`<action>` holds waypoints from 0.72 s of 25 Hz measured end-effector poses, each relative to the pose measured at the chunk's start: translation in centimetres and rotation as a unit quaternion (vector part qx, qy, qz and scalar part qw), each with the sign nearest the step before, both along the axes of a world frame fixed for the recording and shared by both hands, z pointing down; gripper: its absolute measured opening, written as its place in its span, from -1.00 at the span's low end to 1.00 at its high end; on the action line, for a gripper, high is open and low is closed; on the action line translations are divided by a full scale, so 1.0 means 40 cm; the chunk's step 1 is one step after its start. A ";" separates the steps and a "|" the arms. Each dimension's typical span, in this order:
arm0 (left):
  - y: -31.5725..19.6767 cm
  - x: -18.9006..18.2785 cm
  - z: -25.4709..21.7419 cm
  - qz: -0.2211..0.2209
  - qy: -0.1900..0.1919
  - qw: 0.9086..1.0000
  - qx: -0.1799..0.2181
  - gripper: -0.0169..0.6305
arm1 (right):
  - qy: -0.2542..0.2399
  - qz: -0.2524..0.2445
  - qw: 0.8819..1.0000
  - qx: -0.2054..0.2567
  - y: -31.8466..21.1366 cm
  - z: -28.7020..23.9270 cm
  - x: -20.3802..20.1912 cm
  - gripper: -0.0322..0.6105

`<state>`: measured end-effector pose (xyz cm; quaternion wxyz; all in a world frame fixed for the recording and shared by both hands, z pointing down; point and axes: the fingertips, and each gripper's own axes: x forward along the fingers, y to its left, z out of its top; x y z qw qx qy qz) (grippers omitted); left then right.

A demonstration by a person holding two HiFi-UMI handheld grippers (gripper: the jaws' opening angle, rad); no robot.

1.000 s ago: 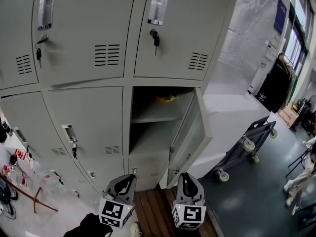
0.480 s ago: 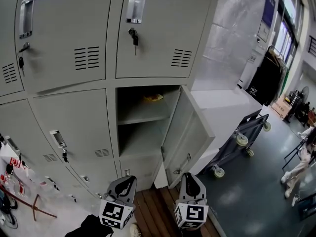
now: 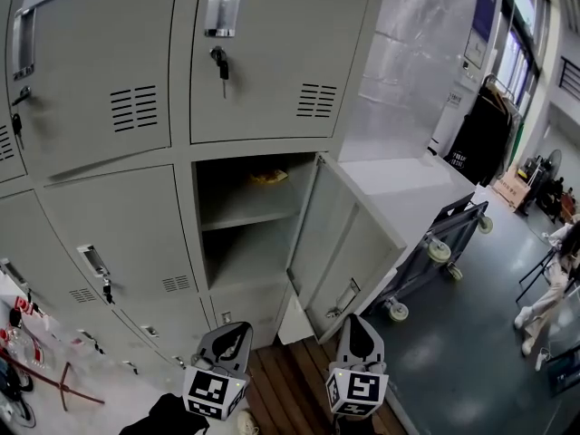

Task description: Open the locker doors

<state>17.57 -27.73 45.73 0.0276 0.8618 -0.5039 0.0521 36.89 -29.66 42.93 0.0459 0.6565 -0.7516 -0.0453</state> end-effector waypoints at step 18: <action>-0.073 0.056 0.017 0.015 -0.009 1.000 -0.008 -0.87 | -0.012 0.044 0.999 0.003 -0.065 0.002 0.128 -0.85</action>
